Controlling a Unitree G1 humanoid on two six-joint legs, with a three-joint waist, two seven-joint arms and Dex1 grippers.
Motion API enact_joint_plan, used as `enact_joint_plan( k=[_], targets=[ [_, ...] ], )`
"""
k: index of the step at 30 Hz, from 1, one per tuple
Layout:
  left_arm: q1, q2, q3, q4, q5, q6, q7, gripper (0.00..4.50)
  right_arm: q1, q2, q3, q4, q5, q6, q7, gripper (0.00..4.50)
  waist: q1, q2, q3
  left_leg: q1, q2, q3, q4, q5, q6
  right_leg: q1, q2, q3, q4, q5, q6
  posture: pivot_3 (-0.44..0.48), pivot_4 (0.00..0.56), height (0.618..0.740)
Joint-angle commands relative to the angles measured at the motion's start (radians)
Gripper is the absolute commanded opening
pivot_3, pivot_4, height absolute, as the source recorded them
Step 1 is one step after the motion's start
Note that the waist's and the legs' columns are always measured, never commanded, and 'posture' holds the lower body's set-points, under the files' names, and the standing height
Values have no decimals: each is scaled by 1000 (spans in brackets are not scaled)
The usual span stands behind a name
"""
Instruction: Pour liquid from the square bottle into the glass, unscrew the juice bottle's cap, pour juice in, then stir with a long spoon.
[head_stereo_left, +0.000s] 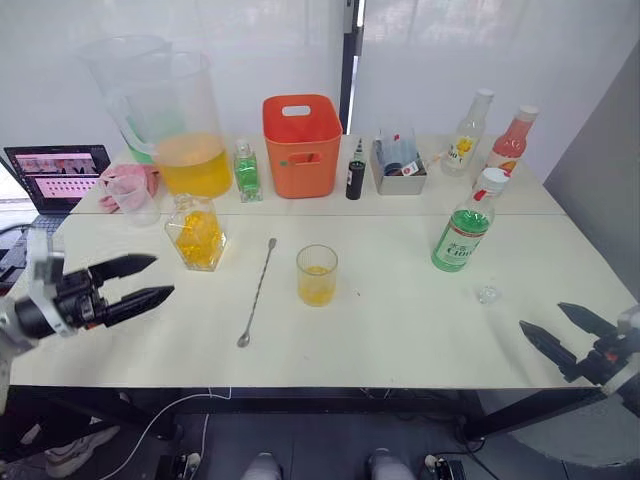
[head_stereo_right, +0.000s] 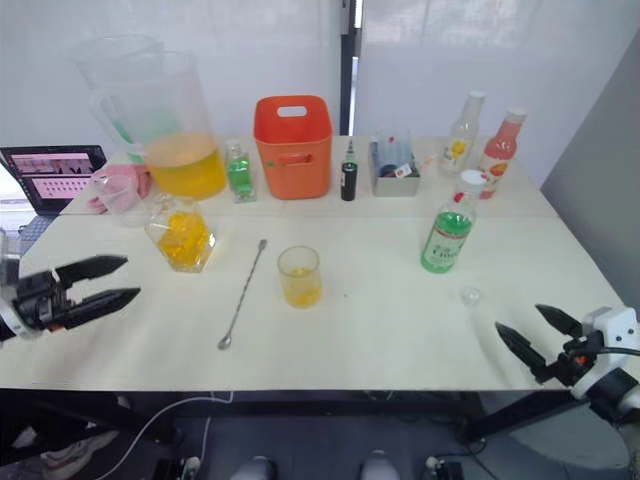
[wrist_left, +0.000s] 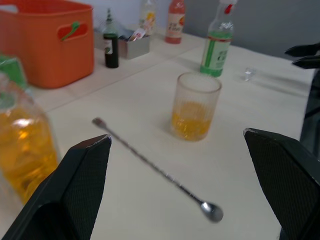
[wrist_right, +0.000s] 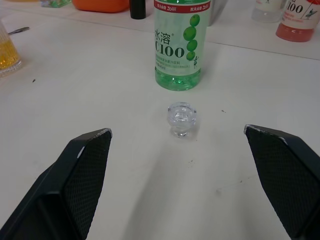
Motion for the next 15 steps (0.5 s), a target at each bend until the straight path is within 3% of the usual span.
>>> enact_joint_plan(
  k=[1, 5, 9, 15],
  targets=[
    [-74, 6, -55, -41, -28, 41, -36, 4483, 33, 18, -27, -131, 13, 26, -64, 4500, -1, 0, 0, 0, 0, 0, 0, 0, 0, 0, 0, 0, 0, 0, 0, 0, 150, 740],
    [-165, -27, -118, -52, -30, 59, -50, 4483, 42, 50, -30, -251, 39, 74, -152, 4500, -5, 0, 0, 0, 0, 0, 0, 0, 0, 0, 0, 0, 0, 0, 0, 0, 150, 740],
    [-203, -60, -149, -56, -19, 62, -52, 4483, -39, 30, 18, -302, 66, 167, -230, 4500, -11, 0, 0, 0, 0, 0, 0, 0, 0, 0, 0, 0, 0, 0, 0, 0, 150, 740],
    [-174, -78, -132, -136, -46, 93, -19, 4483, -374, -48, 134, -151, 13, 243, -302, 4500, -14, 0, 0, -1, 0, 0, 0, 0, 0, -1, 0, 0, -1, 1, -1, 0, 150, 740]
  ],
)
